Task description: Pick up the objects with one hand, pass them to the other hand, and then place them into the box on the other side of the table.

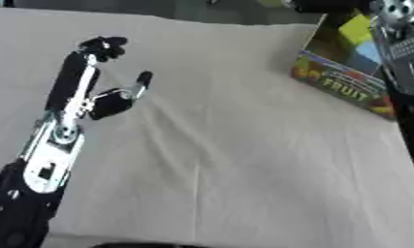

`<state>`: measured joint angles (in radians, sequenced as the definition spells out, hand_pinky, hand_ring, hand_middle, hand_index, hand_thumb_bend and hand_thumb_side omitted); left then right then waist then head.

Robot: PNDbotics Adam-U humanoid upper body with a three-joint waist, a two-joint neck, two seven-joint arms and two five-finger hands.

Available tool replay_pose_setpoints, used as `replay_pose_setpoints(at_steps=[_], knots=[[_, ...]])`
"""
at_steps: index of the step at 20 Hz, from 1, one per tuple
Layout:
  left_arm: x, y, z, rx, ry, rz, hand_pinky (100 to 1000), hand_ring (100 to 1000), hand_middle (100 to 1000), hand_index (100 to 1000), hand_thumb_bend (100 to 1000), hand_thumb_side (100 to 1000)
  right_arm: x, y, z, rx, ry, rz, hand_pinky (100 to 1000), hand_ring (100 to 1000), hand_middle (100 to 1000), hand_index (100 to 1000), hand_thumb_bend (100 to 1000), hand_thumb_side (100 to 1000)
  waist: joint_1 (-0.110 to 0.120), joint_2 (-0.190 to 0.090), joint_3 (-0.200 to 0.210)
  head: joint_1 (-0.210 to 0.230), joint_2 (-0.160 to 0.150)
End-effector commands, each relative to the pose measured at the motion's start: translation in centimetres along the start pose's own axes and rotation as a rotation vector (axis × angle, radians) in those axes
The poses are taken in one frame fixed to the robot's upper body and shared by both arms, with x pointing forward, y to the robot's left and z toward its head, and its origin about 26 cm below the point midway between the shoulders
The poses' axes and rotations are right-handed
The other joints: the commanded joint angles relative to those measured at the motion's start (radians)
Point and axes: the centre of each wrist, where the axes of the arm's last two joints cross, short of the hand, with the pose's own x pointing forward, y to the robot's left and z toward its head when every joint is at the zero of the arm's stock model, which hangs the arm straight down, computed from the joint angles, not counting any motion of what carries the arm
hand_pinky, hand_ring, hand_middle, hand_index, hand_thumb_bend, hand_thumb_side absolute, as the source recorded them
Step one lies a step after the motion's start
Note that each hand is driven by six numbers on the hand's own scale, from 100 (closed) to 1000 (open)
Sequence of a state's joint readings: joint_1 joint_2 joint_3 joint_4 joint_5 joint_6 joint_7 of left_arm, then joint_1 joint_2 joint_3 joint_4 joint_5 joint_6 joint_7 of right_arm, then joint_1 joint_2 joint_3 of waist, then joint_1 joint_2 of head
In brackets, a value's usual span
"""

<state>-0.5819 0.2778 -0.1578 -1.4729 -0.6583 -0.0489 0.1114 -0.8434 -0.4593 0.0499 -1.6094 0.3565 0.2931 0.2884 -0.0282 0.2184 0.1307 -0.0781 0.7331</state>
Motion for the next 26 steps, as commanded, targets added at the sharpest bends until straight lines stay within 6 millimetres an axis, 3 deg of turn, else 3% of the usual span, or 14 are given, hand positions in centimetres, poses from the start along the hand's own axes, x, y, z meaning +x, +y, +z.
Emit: replay_pose_setpoints(at_steps=[1, 9, 12, 13, 14, 18, 19, 20, 25, 26], knots=[[-0.9, 3.2, 0.1, 0.095, 0.017, -0.021, 713, 668, 622, 818, 379, 499, -2.3, -3.6, 0.6, -0.101, 0.107, 0.029, 1000, 1000, 404, 531, 100, 352, 0.008, -0.014, 0.003, -0.015, -0.022], [-3.3, 8.1, 2.0, 0.33, 0.138, -0.011, 711, 653, 602, 798, 281, 534, -9.0, -6.9, 2.1, -0.184, 0.311, 0.099, 1000, 1000, 415, 542, 100, 305, 0.021, -0.015, 0.013, -0.074, -0.08], [-4.1, 9.0, 2.7, 0.396, 0.186, -0.001, 712, 648, 601, 798, 250, 547, -11.0, -7.1, 2.6, -0.191, 0.362, 0.139, 1000, 1000, 426, 553, 100, 267, 0.022, -0.016, 0.018, -0.097, -0.088], [-4.3, 9.2, 2.9, 0.414, 0.198, 0.004, 712, 648, 601, 799, 192, 571, -11.6, -7.1, 2.7, -0.185, 0.377, 0.153, 1000, 1000, 426, 554, 100, 227, 0.023, -0.016, 0.019, -0.103, -0.089], [-4.5, 9.5, 3.1, 0.433, 0.211, 0.011, 713, 648, 601, 801, 226, 564, -12.3, -7.1, 2.9, -0.183, 0.395, 0.166, 1000, 1000, 428, 556, 100, 253, 0.024, -0.016, 0.021, -0.108, -0.09], [-5.2, 10.2, 3.9, 0.491, 0.256, 0.018, 716, 650, 604, 804, 205, 578, -14.4, -7.0, 3.5, -0.175, 0.445, 0.203, 1000, 1000, 440, 572, 100, 234, 0.026, -0.013, 0.027, -0.115, -0.092], [-5.3, 10.2, 4.0, 0.499, 0.263, 0.019, 718, 650, 604, 804, 205, 578, -14.8, -6.9, 3.6, -0.172, 0.45, 0.21, 1000, 1000, 450, 582, 100, 100, 0.026, -0.013, 0.027, -0.115, -0.091], [-5.4, 10.3, 4.1, 0.509, 0.269, 0.02, 716, 650, 604, 803, 201, 580, -15.1, -6.9, 3.7, -0.169, 0.457, 0.218, 1000, 1000, 458, 591, 100, 225, 0.026, -0.012, 0.028, -0.114, -0.091], [-5.6, 10.7, 4.4, 0.544, 0.284, 0.019, 715, 649, 603, 803, 197, 586, -16.2, -6.6, 4.1, -0.152, 0.483, 0.258, 1000, 1000, 559, 698, 100, 201, 0.027, -0.009, 0.03, -0.11, -0.085], [-5.7, 10.7, 4.4, 0.547, 0.285, 0.02, 715, 649, 603, 804, 196, 588, -16.3, -6.6, 4.1, -0.143, 0.485, 0.268, 1000, 1000, 633, 768, 100, 198, 0.027, -0.009, 0.03, -0.11, -0.083]])
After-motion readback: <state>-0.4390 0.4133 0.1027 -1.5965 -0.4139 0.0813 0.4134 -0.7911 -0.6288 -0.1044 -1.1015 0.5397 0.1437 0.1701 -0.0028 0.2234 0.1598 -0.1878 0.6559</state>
